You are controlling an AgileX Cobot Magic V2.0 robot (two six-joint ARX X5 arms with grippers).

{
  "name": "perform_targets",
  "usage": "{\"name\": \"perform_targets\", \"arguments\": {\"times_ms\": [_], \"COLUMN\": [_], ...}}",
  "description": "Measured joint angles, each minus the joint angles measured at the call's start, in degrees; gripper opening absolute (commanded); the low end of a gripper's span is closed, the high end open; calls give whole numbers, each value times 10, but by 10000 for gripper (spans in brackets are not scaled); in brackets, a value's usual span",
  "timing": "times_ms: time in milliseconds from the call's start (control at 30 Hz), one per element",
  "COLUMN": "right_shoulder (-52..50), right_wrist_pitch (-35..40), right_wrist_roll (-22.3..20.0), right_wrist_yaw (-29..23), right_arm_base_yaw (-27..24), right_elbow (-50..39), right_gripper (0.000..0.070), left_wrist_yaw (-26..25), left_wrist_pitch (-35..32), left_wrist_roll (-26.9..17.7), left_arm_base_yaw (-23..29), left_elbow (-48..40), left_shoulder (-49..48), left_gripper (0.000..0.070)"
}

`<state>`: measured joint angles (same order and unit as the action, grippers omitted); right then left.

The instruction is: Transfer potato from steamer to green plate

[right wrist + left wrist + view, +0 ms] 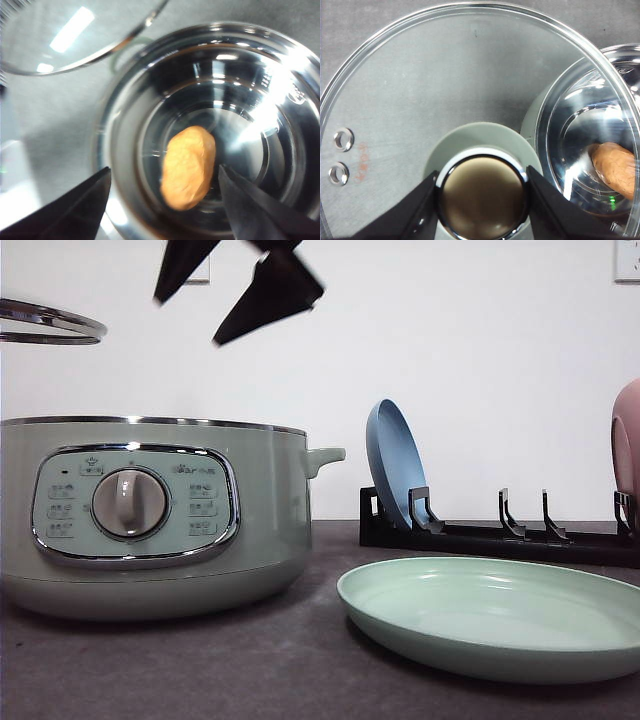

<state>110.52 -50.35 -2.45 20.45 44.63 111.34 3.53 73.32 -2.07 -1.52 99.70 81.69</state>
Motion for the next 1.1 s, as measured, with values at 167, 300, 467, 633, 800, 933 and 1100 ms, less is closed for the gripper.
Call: {"name": "perform_targets", "arguments": {"times_ms": [167,300,467,633,800,933,1100], "right_shoulder": [38,67,93,108,121,134,141], "right_wrist_pitch": [4,14,30,39,43,44,45], "right_wrist_roll": [-14,-21,-23,-23,-23,-23,-23], "right_wrist_yaw": [-49,-80,-100,-105,-115,-115,-115], "right_arm_base_yaw": [18,30,39,42,44,46,46], "right_elbow": [6,6,6,6,6,6,6], "right_gripper": [488,488,488,488,488,488,487], "left_wrist_yaw": [0,0,0,0,0,0,0], "left_wrist_pitch": [-1,-1,-2,-2,-2,-2,-2], "left_wrist_roll": [0,0,0,0,0,0,0], "left_arm_base_yaw": [0,0,0,0,0,0,0], "left_elbow": [0,0,0,0,0,0,0], "left_shoulder": [0,0,0,0,0,0,0], "left_gripper": [0,0,0,0,0,0,0]}}
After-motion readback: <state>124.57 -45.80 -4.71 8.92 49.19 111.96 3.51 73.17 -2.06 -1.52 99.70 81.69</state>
